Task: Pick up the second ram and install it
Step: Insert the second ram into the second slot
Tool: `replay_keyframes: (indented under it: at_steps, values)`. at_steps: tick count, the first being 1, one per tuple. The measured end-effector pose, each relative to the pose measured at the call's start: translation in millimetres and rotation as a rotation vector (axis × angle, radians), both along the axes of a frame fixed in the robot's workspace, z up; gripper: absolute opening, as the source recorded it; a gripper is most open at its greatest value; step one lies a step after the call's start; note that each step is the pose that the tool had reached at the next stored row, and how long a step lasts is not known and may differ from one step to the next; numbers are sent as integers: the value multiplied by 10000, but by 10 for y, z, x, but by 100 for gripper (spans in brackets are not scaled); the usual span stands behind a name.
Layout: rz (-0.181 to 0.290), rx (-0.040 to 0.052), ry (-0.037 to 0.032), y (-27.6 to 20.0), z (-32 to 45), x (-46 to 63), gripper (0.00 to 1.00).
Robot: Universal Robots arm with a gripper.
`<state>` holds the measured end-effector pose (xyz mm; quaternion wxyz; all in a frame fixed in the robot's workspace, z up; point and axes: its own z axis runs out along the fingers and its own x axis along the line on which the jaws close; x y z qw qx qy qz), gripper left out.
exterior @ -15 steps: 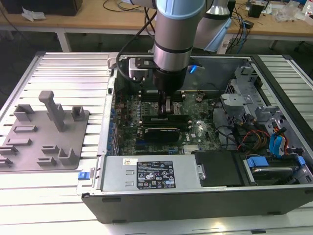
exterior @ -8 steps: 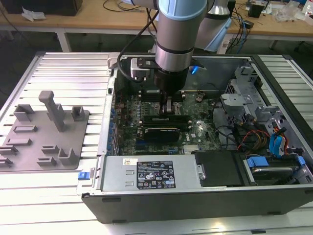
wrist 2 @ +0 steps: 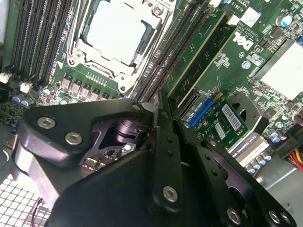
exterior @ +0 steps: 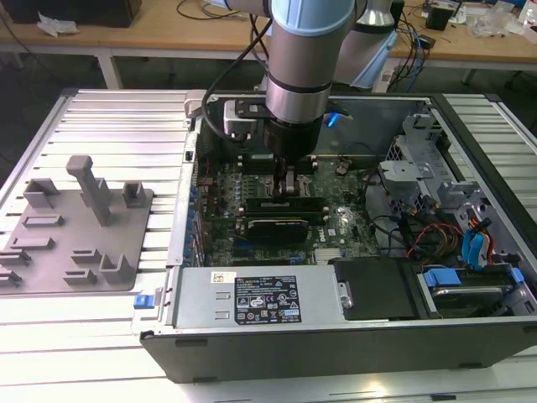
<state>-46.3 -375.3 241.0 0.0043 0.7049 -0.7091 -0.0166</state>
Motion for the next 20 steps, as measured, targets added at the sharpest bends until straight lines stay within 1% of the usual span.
replay_keyframes:
  at_steps: [1,2,3,5,9,16,18,20]
  values:
    - [-57,7,0,-3,-8,0,9]
    - [-80,32,0,-2,-11,0,9]
    - [-81,79,-5,-2,-11,0,9]
    - [-67,122,-13,-12,-12,0,9]
    - [-51,122,-14,-20,-20,0,9]
    - [-46,124,-29,-19,-30,-6,9]
    - [-45,124,-30,-19,-55,-6,9]
    - [-46,122,-29,-19,-56,-7,9]
